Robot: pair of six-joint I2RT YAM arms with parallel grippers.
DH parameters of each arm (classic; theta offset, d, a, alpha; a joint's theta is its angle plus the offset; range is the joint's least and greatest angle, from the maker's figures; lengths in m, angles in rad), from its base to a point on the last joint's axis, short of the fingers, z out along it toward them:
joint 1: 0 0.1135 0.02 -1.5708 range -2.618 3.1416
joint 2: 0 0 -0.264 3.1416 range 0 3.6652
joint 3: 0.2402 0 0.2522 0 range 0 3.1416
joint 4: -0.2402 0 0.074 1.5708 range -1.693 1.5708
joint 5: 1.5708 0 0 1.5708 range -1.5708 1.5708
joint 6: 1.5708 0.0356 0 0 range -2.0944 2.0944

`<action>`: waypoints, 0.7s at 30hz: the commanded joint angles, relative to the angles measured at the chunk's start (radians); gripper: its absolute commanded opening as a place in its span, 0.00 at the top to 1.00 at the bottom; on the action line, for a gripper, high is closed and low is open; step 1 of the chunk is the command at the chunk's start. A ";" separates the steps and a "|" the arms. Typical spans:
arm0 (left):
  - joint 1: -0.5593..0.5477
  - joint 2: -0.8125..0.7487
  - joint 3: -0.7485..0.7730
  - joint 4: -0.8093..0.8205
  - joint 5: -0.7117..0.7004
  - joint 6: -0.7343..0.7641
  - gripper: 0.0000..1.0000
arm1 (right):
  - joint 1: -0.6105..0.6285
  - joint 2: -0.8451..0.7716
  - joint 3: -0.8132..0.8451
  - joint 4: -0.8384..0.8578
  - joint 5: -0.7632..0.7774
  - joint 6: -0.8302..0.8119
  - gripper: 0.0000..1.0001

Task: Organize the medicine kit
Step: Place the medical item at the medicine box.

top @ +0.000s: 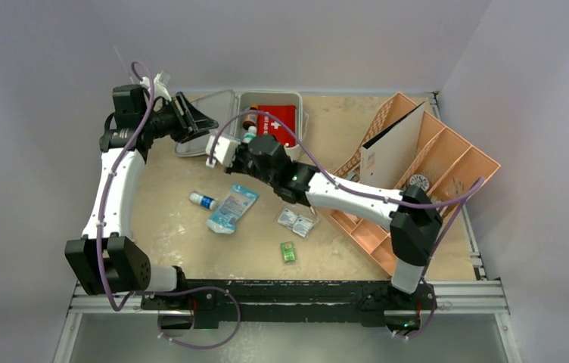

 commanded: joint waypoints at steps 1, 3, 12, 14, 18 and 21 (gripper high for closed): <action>0.001 -0.074 -0.001 -0.012 -0.256 0.141 0.53 | -0.126 0.080 0.217 -0.200 -0.094 0.357 1.00; 0.000 -0.102 -0.062 0.001 -0.292 0.174 0.52 | -0.182 0.130 0.292 -0.252 -0.145 0.456 1.00; 0.000 -0.236 -0.395 0.022 -0.346 0.271 0.52 | -0.341 0.368 0.623 -0.445 -0.217 0.678 0.98; 0.000 -0.240 -0.422 0.009 -0.308 0.284 0.52 | -0.353 0.429 0.709 -0.499 -0.170 0.709 0.98; -0.003 -0.248 -0.430 -0.019 -0.262 0.309 0.52 | -0.357 0.539 0.842 -0.553 0.032 0.653 0.97; -0.007 -0.271 -0.437 -0.014 -0.250 0.306 0.52 | -0.357 0.629 0.953 -0.597 0.199 0.609 0.97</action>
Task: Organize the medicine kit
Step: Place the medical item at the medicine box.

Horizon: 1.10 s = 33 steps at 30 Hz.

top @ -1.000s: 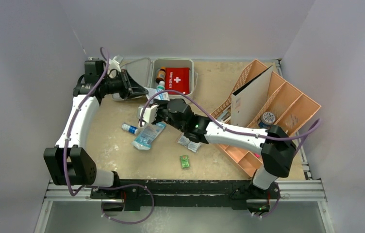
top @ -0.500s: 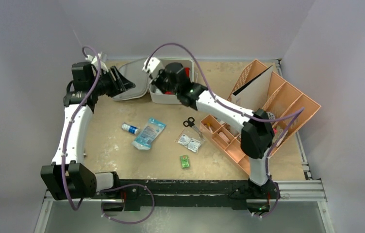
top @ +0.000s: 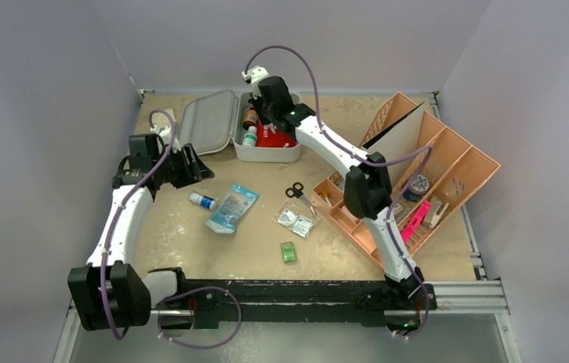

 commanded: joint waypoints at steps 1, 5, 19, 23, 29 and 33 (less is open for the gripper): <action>-0.008 -0.061 -0.006 0.032 0.053 0.038 0.52 | 0.007 0.098 0.178 -0.091 0.297 -0.047 0.96; -0.022 -0.082 -0.011 0.036 0.057 0.041 0.51 | 0.008 0.166 0.222 -0.059 0.431 -0.085 0.95; -0.054 -0.080 -0.009 0.033 0.063 0.044 0.51 | -0.019 0.368 0.346 0.140 0.621 -0.166 0.91; -0.057 -0.081 -0.011 0.035 0.064 0.044 0.51 | -0.032 0.405 0.358 0.203 0.588 -0.171 0.79; -0.061 -0.080 -0.012 0.035 0.064 0.044 0.51 | -0.043 0.422 0.386 0.304 0.582 -0.184 0.55; -0.061 -0.084 -0.013 0.035 0.060 0.044 0.51 | -0.052 0.411 0.392 0.335 0.541 -0.201 0.57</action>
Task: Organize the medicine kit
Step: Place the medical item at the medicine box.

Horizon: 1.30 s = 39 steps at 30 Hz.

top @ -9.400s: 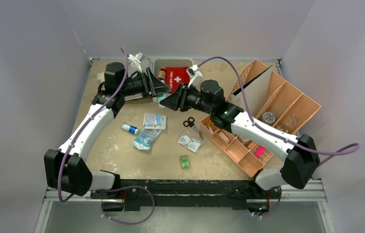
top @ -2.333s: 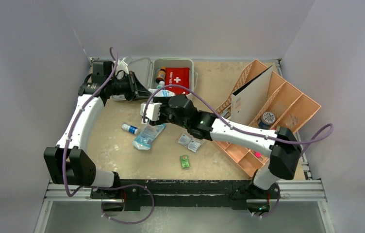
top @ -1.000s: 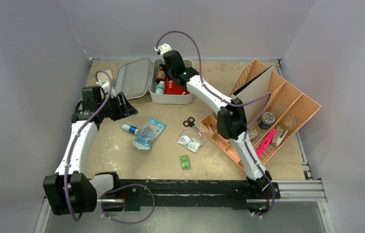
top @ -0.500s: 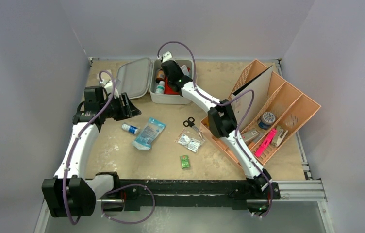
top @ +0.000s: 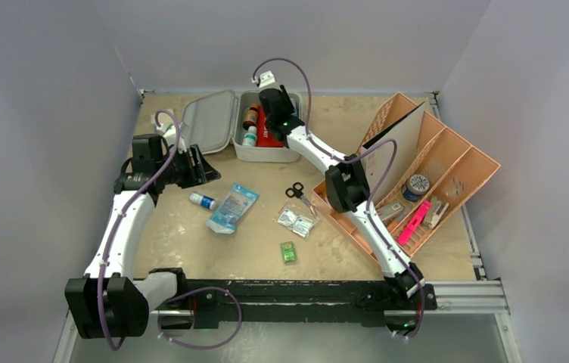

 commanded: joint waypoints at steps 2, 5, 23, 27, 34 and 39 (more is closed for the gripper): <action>-0.005 -0.020 -0.008 0.029 0.014 0.027 0.51 | -0.011 -0.035 0.061 0.102 -0.035 -0.023 0.56; -0.006 -0.020 -0.008 0.030 0.013 0.030 0.51 | -0.011 -0.072 0.033 0.084 -0.077 0.004 0.49; -0.005 0.020 -0.013 0.019 -0.037 0.021 0.51 | 0.007 -0.436 -0.316 -0.129 -0.318 0.097 0.45; -0.005 0.022 -0.012 0.026 -0.027 0.026 0.52 | 0.007 -0.506 -0.448 -0.109 -0.374 0.056 0.49; -0.008 0.037 -0.011 0.001 -0.031 0.015 0.53 | 0.007 -0.621 -0.541 -0.282 -0.555 0.132 0.45; -0.008 0.034 -0.049 -0.063 -0.101 0.015 0.53 | 0.008 -0.778 -0.718 -0.264 -0.671 0.211 0.41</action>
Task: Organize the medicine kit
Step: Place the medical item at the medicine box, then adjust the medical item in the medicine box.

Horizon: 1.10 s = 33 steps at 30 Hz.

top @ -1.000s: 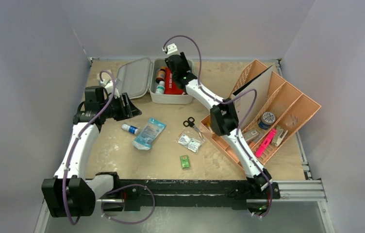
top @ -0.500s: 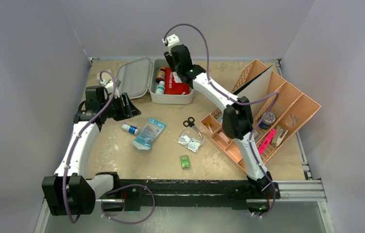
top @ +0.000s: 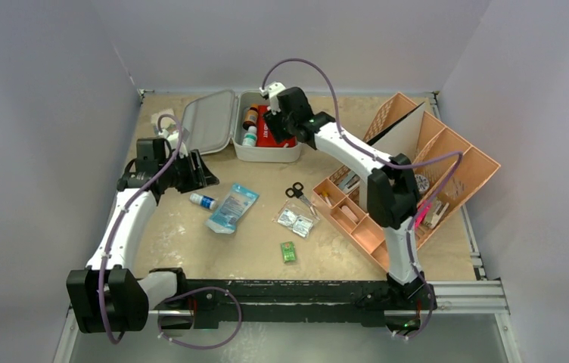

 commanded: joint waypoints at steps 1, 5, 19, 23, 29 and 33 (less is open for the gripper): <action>-0.005 0.001 -0.035 -0.043 -0.039 0.021 0.53 | 0.004 -0.187 -0.102 -0.001 -0.126 0.125 0.41; -0.004 0.033 0.004 -0.033 0.046 0.043 0.53 | 0.004 -0.257 -0.162 -0.018 -0.123 0.266 0.42; -0.209 0.492 0.470 0.326 -0.171 -0.224 0.60 | 0.016 -0.735 -0.442 -0.054 -0.271 0.335 0.01; -0.251 0.698 0.663 0.382 -0.231 -0.238 0.63 | 0.016 -0.874 -0.511 -0.065 -0.276 0.342 0.01; -0.289 0.980 0.904 0.474 -0.253 -0.237 0.64 | 0.016 -1.008 -0.591 -0.024 -0.288 0.391 0.01; -0.303 1.150 1.039 0.507 -0.252 -0.226 0.61 | 0.017 -1.045 -0.614 -0.009 -0.296 0.403 0.01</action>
